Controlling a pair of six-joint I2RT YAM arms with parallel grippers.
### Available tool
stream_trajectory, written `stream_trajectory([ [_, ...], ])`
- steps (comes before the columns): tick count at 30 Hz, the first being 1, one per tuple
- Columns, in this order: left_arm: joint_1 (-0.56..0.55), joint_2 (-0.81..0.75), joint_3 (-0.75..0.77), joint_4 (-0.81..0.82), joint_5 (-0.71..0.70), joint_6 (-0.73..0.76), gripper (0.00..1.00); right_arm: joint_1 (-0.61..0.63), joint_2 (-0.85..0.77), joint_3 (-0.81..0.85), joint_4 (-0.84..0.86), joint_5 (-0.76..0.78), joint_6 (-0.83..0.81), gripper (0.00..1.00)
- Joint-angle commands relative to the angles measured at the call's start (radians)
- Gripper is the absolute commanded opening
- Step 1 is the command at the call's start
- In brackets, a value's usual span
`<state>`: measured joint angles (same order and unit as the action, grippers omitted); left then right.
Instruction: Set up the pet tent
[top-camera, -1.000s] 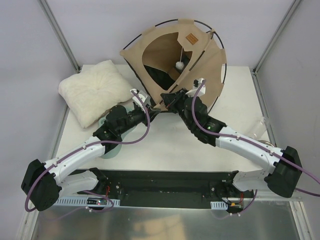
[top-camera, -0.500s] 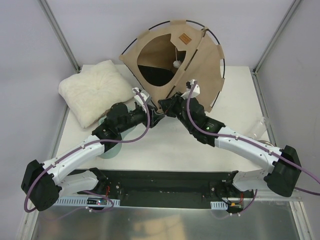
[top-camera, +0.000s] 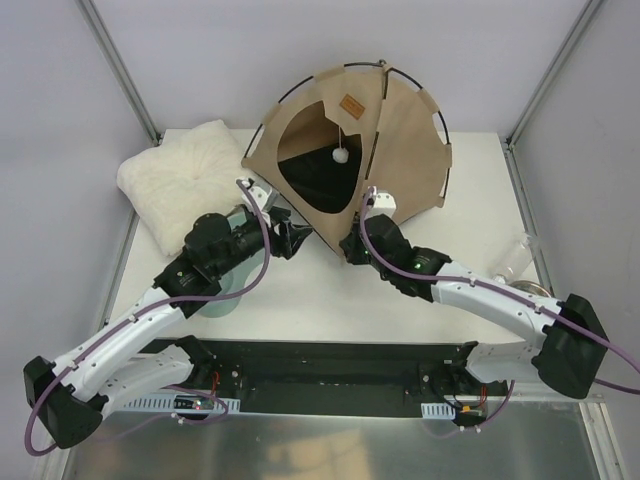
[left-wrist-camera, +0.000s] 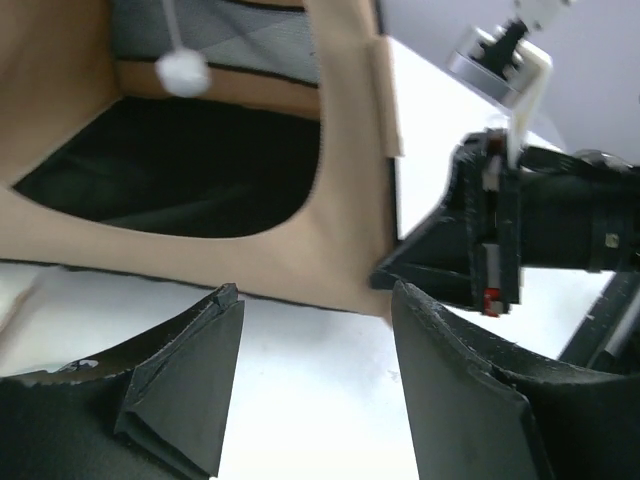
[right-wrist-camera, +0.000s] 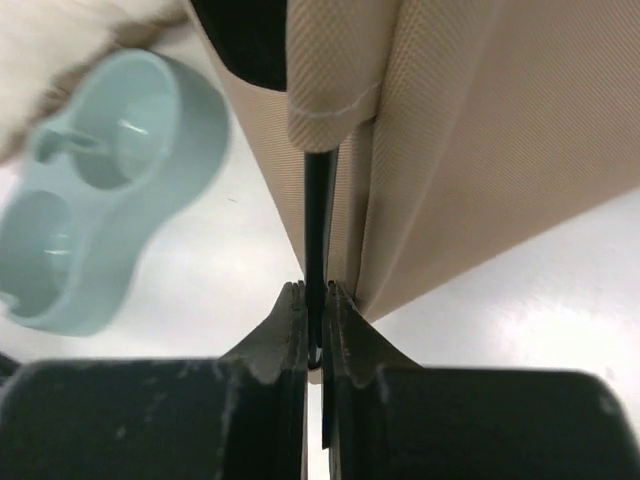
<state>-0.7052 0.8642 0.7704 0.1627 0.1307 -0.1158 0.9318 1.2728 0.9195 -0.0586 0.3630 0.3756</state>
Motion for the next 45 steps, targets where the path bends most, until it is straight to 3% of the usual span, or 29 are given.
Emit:
stream_trajectory([
  [1, 0.007, -0.01, 0.055, -0.08, -0.167, -0.001, 0.62, -0.047, -0.073, -0.068, -0.096, 0.054, -0.035, 0.04],
  [2, 0.007, -0.008, 0.064, -0.092, -0.192, -0.004, 0.63, -0.054, -0.087, -0.085, -0.116, 0.072, -0.029, 0.09],
  [9, 0.012, 0.01, 0.093, -0.129, -0.299, -0.01, 0.64, -0.088, -0.225, -0.085, -0.259, 0.223, 0.0, 0.71],
  [11, 0.015, 0.016, 0.098, -0.135, -0.312, -0.016, 0.65, -0.09, -0.262, -0.068, -0.299, 0.247, 0.0, 0.84],
  [14, 0.018, 0.025, 0.112, -0.146, -0.322, -0.021, 0.65, -0.094, -0.303, -0.047, -0.349, 0.283, 0.003, 0.92],
  [20, 0.029, 0.05, 0.133, -0.16, -0.353, -0.036, 0.66, -0.102, -0.337, 0.005, -0.475, 0.34, 0.038, 0.97],
  [25, 0.047, 0.078, 0.179, -0.209, -0.373, -0.048, 0.67, -0.114, -0.349, 0.085, -0.517, 0.317, 0.069, 0.92],
  [30, 0.069, 0.101, 0.217, -0.249, -0.359, -0.068, 0.69, -0.148, -0.305, 0.188, -0.523, 0.223, 0.121, 0.69],
  [34, 0.087, 0.116, 0.224, -0.267, -0.367, -0.131, 0.69, -0.152, -0.245, 0.196, -0.501, 0.153, 0.125, 0.32],
  [37, 0.098, 0.139, 0.214, -0.275, -0.349, -0.191, 0.7, -0.154, -0.222, 0.165, -0.456, 0.097, 0.125, 0.16],
  [45, 0.165, 0.213, 0.236, -0.293, -0.273, -0.277, 0.7, -0.258, -0.171, 0.088, -0.412, 0.071, 0.152, 0.11],
])
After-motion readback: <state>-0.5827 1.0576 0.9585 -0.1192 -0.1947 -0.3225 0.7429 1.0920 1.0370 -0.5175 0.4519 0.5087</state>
